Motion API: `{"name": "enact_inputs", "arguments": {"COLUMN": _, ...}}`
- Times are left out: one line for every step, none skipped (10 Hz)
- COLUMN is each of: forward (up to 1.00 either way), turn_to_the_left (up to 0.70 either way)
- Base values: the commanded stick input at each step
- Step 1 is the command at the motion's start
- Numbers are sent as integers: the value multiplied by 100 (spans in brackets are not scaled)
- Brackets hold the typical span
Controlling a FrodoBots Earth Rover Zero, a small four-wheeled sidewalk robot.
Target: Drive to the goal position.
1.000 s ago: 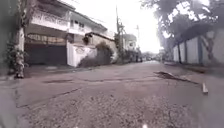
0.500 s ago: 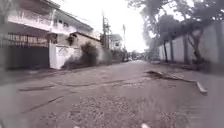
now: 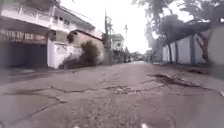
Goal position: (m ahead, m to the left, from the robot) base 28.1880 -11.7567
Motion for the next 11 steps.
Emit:
{"name": "enact_inputs", "arguments": {"forward": 100, "turn_to_the_left": 1}}
{"name": "enact_inputs", "arguments": {"forward": 100, "turn_to_the_left": 1}}
{"name": "enact_inputs", "arguments": {"forward": 100, "turn_to_the_left": 1}}
{"name": "enact_inputs", "arguments": {"forward": 100, "turn_to_the_left": 1}}
{"name": "enact_inputs", "arguments": {"forward": 100, "turn_to_the_left": 1}}
{"name": "enact_inputs", "arguments": {"forward": 100, "turn_to_the_left": 1}}
{"name": "enact_inputs", "arguments": {"forward": 100, "turn_to_the_left": 1}}
{"name": "enact_inputs", "arguments": {"forward": 100, "turn_to_the_left": 1}}
{"name": "enact_inputs", "arguments": {"forward": 100, "turn_to_the_left": 1}}
{"name": "enact_inputs", "arguments": {"forward": 100, "turn_to_the_left": -13}}
{"name": "enact_inputs", "arguments": {"forward": 100, "turn_to_the_left": -37}}
